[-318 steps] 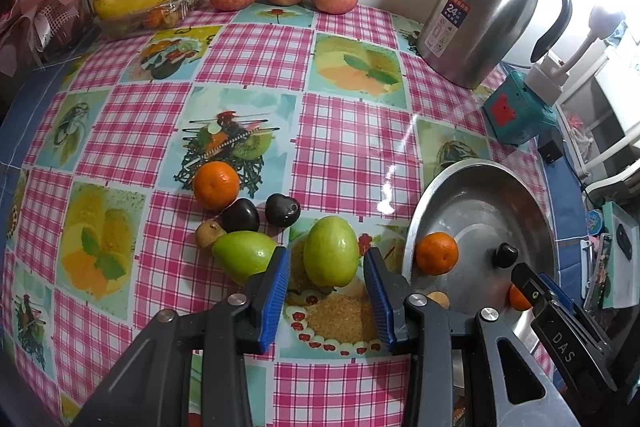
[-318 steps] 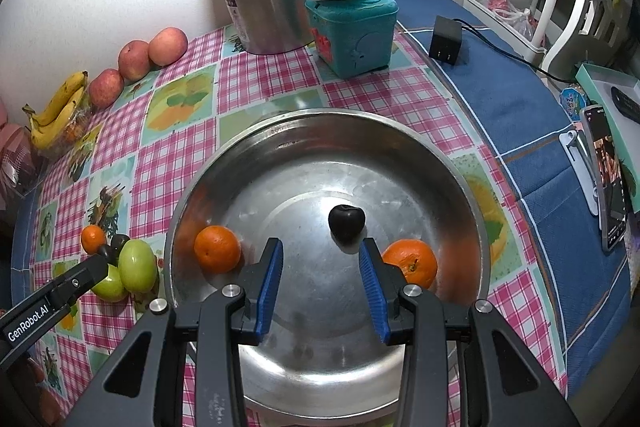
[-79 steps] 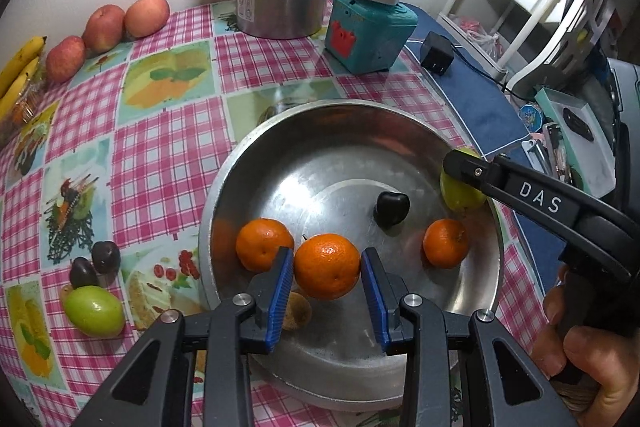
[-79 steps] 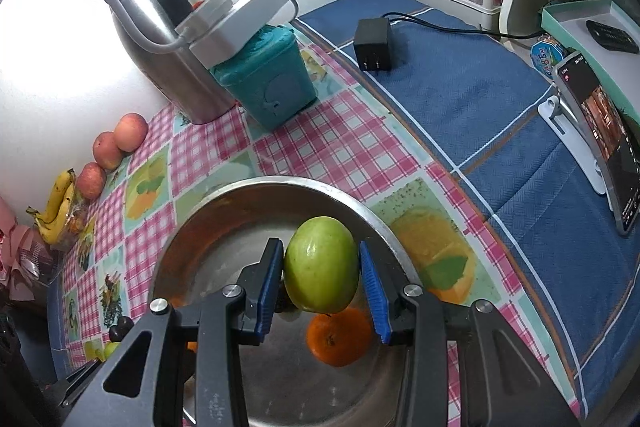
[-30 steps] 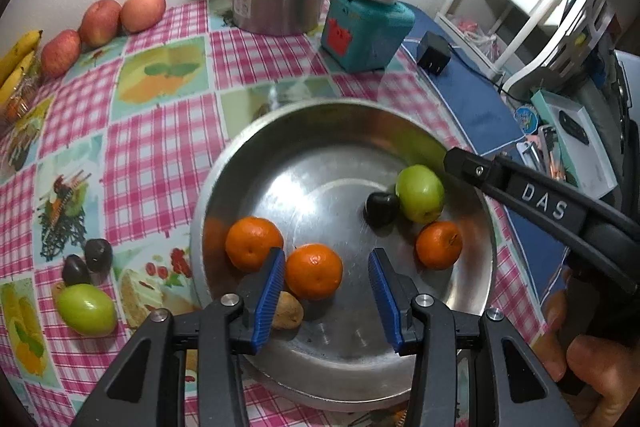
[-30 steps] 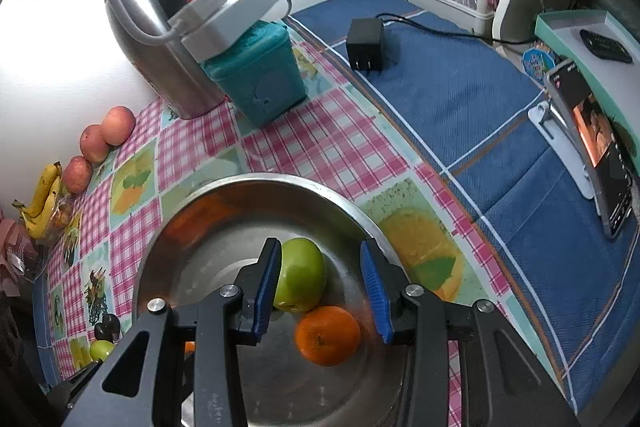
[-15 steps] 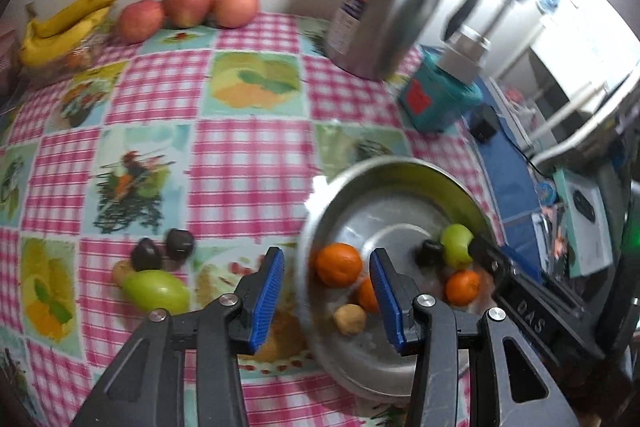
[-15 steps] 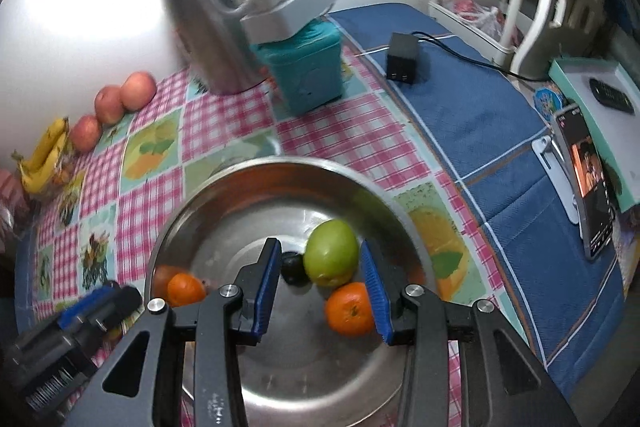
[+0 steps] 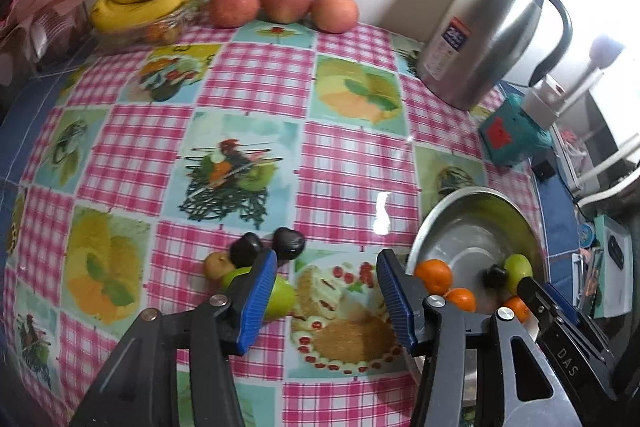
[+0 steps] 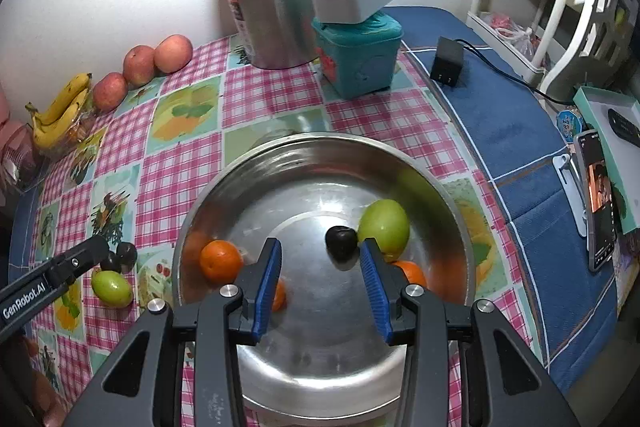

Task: Organize fruits
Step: 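Withdraw both open tools from the pan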

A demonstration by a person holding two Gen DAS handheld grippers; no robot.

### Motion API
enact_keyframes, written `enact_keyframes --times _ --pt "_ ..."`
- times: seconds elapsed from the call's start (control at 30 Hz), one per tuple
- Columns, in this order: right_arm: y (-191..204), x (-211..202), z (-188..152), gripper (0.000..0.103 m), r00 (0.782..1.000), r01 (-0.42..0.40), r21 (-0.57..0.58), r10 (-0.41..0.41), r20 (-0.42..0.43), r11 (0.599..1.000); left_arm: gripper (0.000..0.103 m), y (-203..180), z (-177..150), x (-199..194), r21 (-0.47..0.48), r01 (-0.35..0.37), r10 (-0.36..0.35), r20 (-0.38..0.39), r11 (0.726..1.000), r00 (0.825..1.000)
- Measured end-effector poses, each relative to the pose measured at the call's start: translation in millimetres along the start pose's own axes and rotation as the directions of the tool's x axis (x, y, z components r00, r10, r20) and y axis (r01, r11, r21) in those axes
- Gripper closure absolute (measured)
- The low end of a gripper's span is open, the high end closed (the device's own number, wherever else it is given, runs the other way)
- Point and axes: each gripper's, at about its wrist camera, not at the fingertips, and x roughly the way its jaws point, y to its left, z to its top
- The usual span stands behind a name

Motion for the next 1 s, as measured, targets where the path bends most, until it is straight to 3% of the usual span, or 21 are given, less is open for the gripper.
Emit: enact_keyframes --times 0.4,0.57,0.63,0.8,0.93,1.0 --pt "4.4 1.9 -1.6 0.061 1.0 -0.004 -0.002 0.004 -0.011 1.0 0.043 0.1 -2.3 3.8 0.004 -0.018 0.018 -0.011 1.0 1.0" --pt "3.6 6.7 -3.1 0.06 1.0 -0.002 0.007 0.003 -0.026 1.0 0.029 -2.3 -3.6 5.9 0.014 -0.028 0.028 -0.01 1.0 1.0" --pt "3.5 7.3 -3.3 0.056 1.0 0.001 0.011 -0.001 -0.028 1.0 0.027 -2.4 -3.7 5.9 0.018 -0.034 0.034 -0.007 0.999 0.999" --pt "1.2 7.5 -3.8 0.035 1.0 0.008 0.023 -0.007 -0.024 1.0 0.0 -1.1 -4.6 6.3 0.015 -0.061 0.061 0.016 0.998 0.998" --pt "-1.2 7.5 -3.5 0.019 1.0 0.02 0.029 -0.02 -0.007 0.999 0.0 0.0 -5.4 4.3 0.026 -0.13 0.128 0.059 0.991 0.99" --pt "-3.8 7.3 -3.3 0.004 0.999 0.043 0.036 -0.043 0.006 0.998 0.0 1.6 -5.0 3.7 0.021 -0.13 0.128 0.066 0.991 0.99"
